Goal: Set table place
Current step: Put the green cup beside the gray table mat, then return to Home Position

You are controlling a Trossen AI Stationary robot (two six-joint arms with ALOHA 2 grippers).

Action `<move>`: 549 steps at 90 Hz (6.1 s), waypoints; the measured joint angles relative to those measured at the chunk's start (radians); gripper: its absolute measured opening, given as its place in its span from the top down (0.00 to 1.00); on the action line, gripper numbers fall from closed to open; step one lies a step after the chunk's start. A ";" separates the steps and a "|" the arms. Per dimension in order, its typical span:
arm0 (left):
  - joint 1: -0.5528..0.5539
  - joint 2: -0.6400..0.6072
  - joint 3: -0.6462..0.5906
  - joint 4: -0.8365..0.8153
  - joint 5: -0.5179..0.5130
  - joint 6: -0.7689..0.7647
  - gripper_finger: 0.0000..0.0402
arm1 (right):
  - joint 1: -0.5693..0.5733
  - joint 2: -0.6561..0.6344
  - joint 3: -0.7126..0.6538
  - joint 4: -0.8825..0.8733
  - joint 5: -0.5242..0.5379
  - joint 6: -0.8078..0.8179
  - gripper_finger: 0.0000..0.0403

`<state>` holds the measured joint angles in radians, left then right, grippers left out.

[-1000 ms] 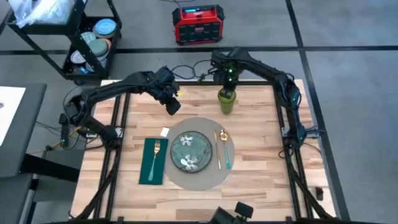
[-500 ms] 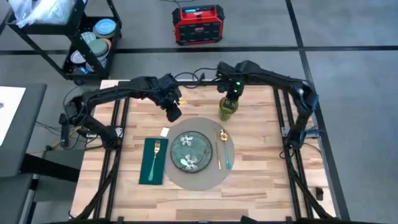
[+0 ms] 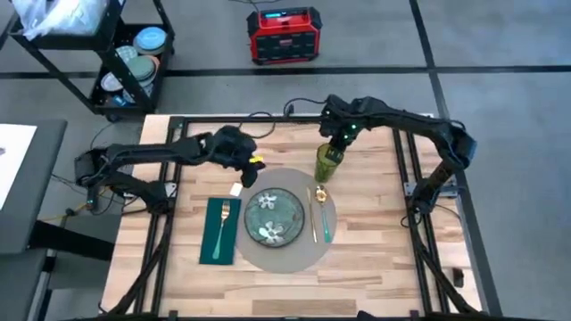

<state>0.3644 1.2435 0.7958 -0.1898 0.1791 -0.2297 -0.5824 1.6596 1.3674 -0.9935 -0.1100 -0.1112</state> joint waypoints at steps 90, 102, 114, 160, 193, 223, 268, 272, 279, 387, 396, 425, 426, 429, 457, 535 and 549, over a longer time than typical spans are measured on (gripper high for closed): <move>0.016 -0.099 -0.035 -0.003 -0.006 -0.029 1.00 | 0.004 0.005 -0.002 0.013 0.004 0.034 0.76; 0.016 -0.099 -0.035 0.006 -0.006 -0.029 1.00 | 0.006 0.005 -0.002 0.014 -0.047 0.045 0.74; 0.016 -0.113 -0.035 0.055 -0.006 -0.041 1.00 | 0.006 -0.006 0.020 0.014 -0.107 0.058 0.74; 0.151 -0.533 -0.037 -0.127 -0.007 0.058 1.00 | -0.077 -0.454 -0.024 -0.127 -0.328 -0.209 0.75; 0.209 -1.242 -0.533 0.008 -0.121 -0.291 1.00 | -0.153 -1.098 -0.831 0.717 -0.582 0.334 0.76; 0.111 -1.164 -0.777 0.352 -0.112 -0.345 1.00 | 0.112 -1.253 -1.247 1.283 -0.396 0.702 0.76; -0.005 -1.159 -0.778 0.214 -0.177 -0.192 1.00 | 0.484 -1.268 -1.360 1.318 0.214 0.438 0.76; -0.004 -1.159 -0.778 0.209 -0.185 -0.191 1.00 | 0.484 -1.268 -1.360 1.318 0.244 0.439 0.76; -0.003 -1.159 -0.778 0.200 -0.189 -0.218 1.00 | 0.480 -1.268 -1.360 1.317 0.297 0.524 0.76; -0.003 -1.159 -0.780 0.199 -0.190 -0.313 1.00 | 0.449 -1.268 -1.361 1.045 0.319 0.740 0.76; -0.003 -1.159 -0.780 0.199 -0.190 -0.313 1.00 | 0.449 -1.267 -1.361 1.044 0.319 0.740 0.76; -0.003 -1.159 -0.780 0.199 -0.190 -0.313 1.00 | 0.449 -1.268 -1.362 1.043 0.319 0.740 0.76; -0.003 -1.159 -0.780 0.199 -0.190 -0.313 1.00 | 0.449 -1.267 -1.362 1.043 0.319 0.740 0.76; -0.003 -1.159 -0.780 0.199 -0.190 -0.313 1.00 | 0.449 -1.267 -1.362 1.042 0.319 0.740 0.76; -0.003 -1.159 -0.780 0.199 -0.190 -0.313 1.00 | 0.449 -1.267 -1.362 1.041 0.319 0.740 0.76; -0.003 -1.158 -0.780 0.199 -0.190 -0.313 1.00 | 0.449 -1.267 -1.362 1.039 0.319 0.740 0.76; -0.003 -1.159 -0.780 0.199 -0.190 -0.313 1.00 | 0.449 -1.268 -1.362 1.039 0.319 0.740 0.76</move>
<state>0.3611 0.0849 0.0158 0.0090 -0.0109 -0.5426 -0.1330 0.3920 0.0051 0.0452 0.2092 0.6289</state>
